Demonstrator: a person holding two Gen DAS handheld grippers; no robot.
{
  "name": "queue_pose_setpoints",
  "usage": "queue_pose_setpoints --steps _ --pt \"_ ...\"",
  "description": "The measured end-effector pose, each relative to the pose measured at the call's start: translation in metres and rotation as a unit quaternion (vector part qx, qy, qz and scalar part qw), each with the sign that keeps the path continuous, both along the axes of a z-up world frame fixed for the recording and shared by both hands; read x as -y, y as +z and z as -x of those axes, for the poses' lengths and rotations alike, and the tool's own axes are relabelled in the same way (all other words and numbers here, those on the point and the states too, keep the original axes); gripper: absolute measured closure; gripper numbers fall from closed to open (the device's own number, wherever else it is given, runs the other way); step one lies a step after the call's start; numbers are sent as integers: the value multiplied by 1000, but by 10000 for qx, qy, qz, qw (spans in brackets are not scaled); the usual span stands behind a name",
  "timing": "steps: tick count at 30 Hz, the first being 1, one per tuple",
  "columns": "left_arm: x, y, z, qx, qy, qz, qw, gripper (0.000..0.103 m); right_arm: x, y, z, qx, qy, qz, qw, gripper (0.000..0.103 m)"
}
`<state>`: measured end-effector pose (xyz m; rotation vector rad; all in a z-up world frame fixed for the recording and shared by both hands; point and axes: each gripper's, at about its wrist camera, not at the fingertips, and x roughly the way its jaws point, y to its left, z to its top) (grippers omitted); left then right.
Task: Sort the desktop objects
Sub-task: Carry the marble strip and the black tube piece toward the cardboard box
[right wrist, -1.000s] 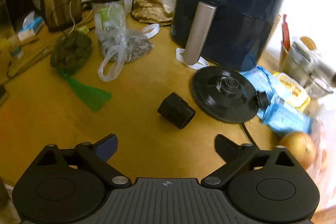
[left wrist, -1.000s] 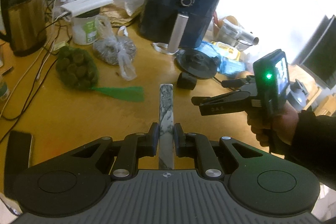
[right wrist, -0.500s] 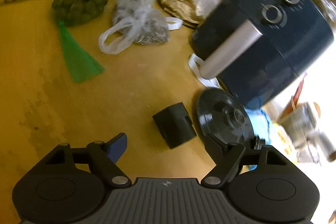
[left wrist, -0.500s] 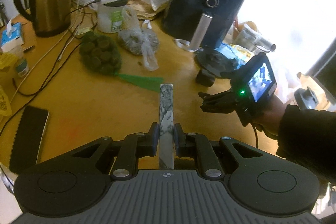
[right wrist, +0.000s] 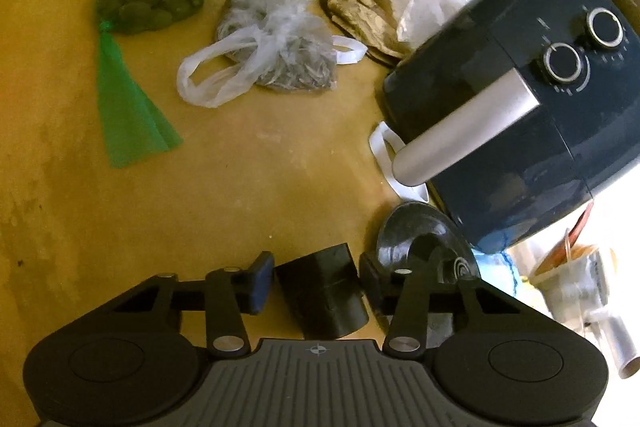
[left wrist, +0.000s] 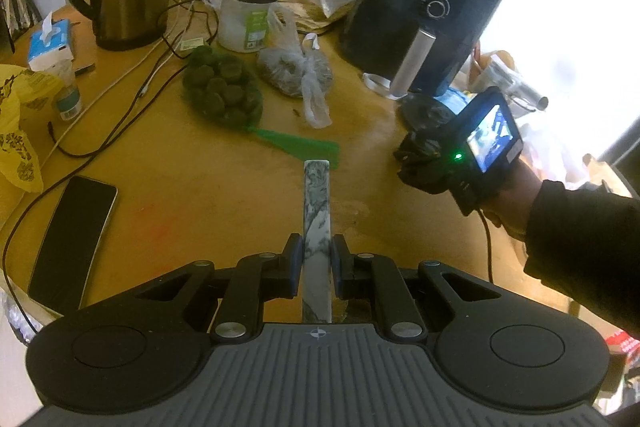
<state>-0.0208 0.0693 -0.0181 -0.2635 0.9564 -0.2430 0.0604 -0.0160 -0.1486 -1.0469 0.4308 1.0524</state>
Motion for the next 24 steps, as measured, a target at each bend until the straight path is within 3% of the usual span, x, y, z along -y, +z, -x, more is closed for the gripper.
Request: queue_pose_setpoints --steps 5,8,10,16,24 --pt "-1 -1 -2 4 -3 43 10000 87 7 14 -9 -871 -475 -238 9948 56" --pt "-1 -1 -2 7 -30 60 10000 87 12 21 -20 -1717 -857 -475 9803 56" --pt "0 -1 -2 1 -45 63 10000 87 15 21 -24 -1991 -990 -596 9732 56" --pt "1 0 -3 -14 -86 50 9999 87 15 11 -17 -1789 -725 -561 9796 59" --pt "1 1 -2 -7 -119 21 9999 87 20 9 -18 -1721 -836 -652 9794 60"
